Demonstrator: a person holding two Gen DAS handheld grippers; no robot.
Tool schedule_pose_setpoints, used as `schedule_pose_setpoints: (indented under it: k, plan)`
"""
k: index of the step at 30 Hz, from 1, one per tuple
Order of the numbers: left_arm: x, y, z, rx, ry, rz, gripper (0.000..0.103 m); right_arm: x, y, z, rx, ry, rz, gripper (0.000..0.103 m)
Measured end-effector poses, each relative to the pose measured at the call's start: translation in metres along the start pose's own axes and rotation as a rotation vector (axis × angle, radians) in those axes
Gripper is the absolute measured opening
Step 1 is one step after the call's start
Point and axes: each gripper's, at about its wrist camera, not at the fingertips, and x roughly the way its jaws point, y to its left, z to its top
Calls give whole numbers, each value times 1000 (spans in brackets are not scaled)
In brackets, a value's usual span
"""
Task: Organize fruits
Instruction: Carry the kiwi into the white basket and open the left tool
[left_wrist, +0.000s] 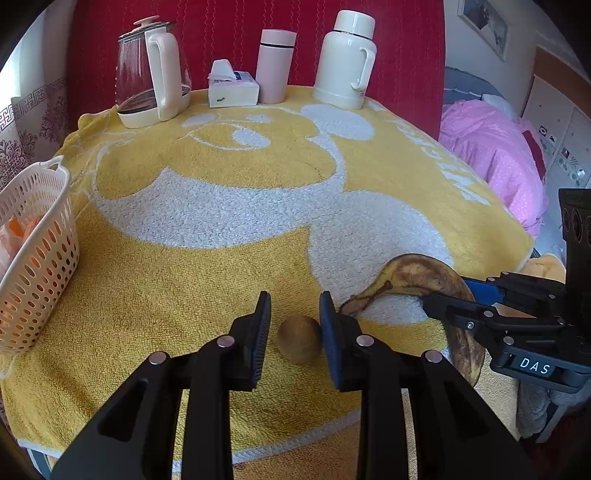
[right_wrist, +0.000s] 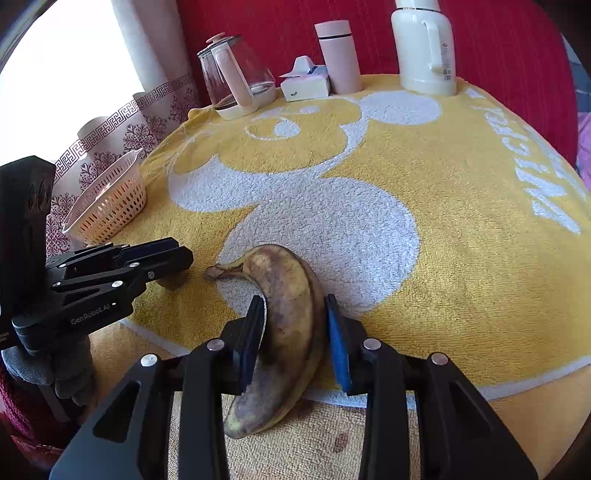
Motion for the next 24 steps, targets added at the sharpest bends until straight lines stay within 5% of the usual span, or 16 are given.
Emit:
schedule_pose_setpoints:
  k: [16,20,24]
  plan:
    - [-6,-5,-19,-1,14,-12,30,1,9,-1,-48,5,-17,44]
    - [-13,-3,-17,-14,-8,3,25,0,9,0,-45,-1,-33,33]
    - [-25,4,-12,-27,-50,52,25,-2,6,3,-12,-2,-8,32]
